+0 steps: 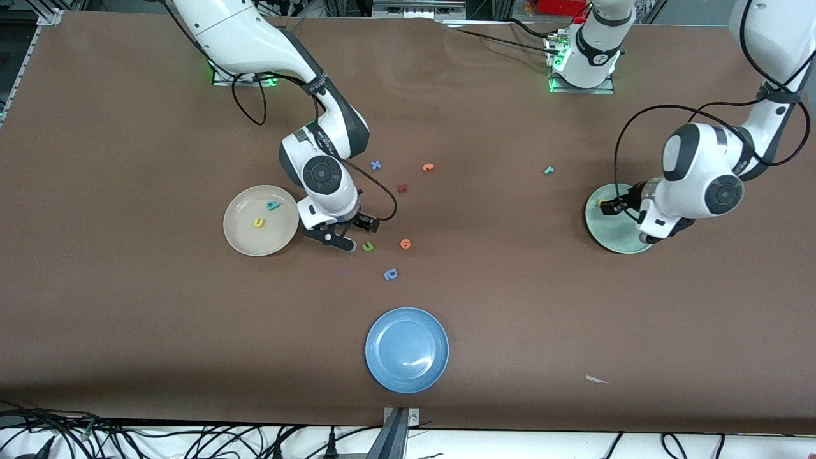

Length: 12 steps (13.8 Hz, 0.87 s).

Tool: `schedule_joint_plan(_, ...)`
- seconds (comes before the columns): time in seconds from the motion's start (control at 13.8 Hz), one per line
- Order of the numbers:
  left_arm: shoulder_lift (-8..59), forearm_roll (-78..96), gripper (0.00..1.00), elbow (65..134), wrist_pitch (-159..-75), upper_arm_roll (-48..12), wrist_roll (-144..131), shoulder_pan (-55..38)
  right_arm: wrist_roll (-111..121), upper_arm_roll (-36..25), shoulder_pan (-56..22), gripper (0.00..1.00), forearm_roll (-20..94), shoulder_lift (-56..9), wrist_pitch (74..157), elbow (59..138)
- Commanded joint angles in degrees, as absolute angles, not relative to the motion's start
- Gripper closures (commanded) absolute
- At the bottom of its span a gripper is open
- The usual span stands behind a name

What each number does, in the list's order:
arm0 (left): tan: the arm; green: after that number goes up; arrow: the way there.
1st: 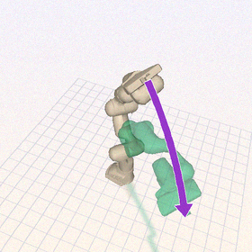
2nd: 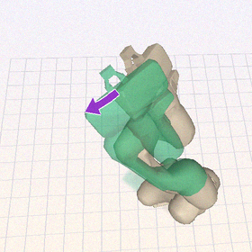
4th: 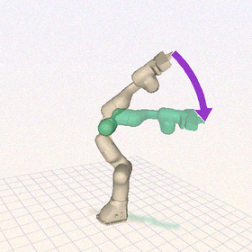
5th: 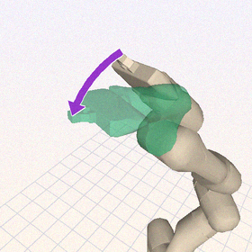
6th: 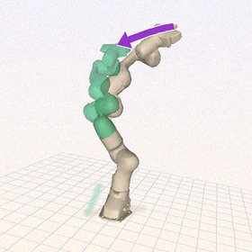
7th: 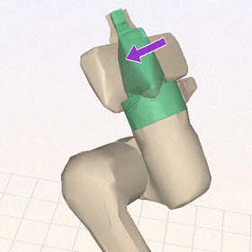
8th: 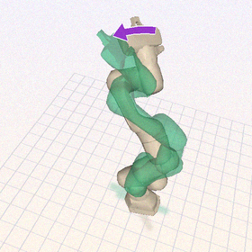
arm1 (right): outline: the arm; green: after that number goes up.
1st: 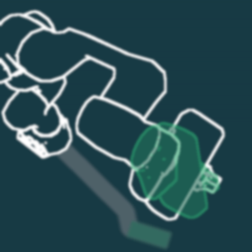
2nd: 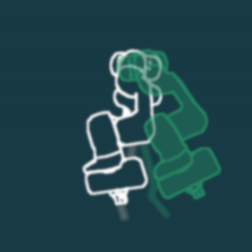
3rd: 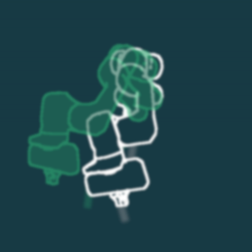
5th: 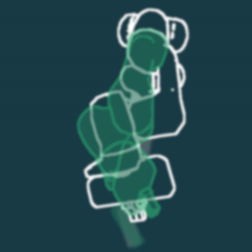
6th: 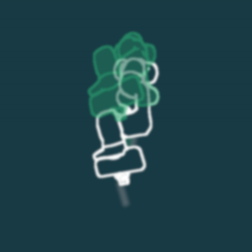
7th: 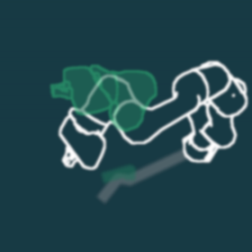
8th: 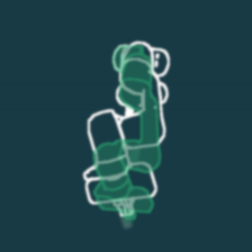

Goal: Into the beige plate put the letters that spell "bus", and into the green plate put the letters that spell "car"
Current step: 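Open the left gripper over the green plate to release the teal c, then grasp the yellow s with the right gripper while the left grasps a teal letter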

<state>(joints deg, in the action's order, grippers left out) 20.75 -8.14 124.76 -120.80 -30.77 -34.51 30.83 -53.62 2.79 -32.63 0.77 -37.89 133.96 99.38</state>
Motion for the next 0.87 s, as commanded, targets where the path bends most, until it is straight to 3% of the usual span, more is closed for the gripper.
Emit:
schedule_joint_plan(0.0, 18.6, -7.5, 0.0, 125.9, -119.3, -36.9, -43.8, 30.8, -53.9, 2.9, -33.3, 0.33, 0.3, -39.2, 133.9, 97.7)
schedule_joint_plan(0.07, 18.5, -5.2, 0.0, 126.6, -119.6, -38.5, -45.3, 30.8, -53.9, 2.9, -33.7, 0.37, 0.5, -39.6, 133.9, 97.6)
schedule_joint_plan(0.14, 18.3, -4.2, 0.01, 127.6, -120.2, -40.0, -46.5, 30.8, -53.8, 2.9, -34.0, 0.48, 0.0, -39.9, 134.0, 97.7)
schedule_joint_plan(0.58, 17.8, -4.8, 0.02, 140.0, -136.1, -44.0, -52.0, 30.5, -53.5, 2.7, -35.1, 0.51, -0.6, -40.9, 134.6, 97.7)
schedule_joint_plan(0.8, 17.8, -5.1, 0.02, 143.4, -139.0, -44.0, -52.4, 30.3, -53.6, 2.7, -35.1, 0.53, -2.7, -40.8, 134.6, 97.7)
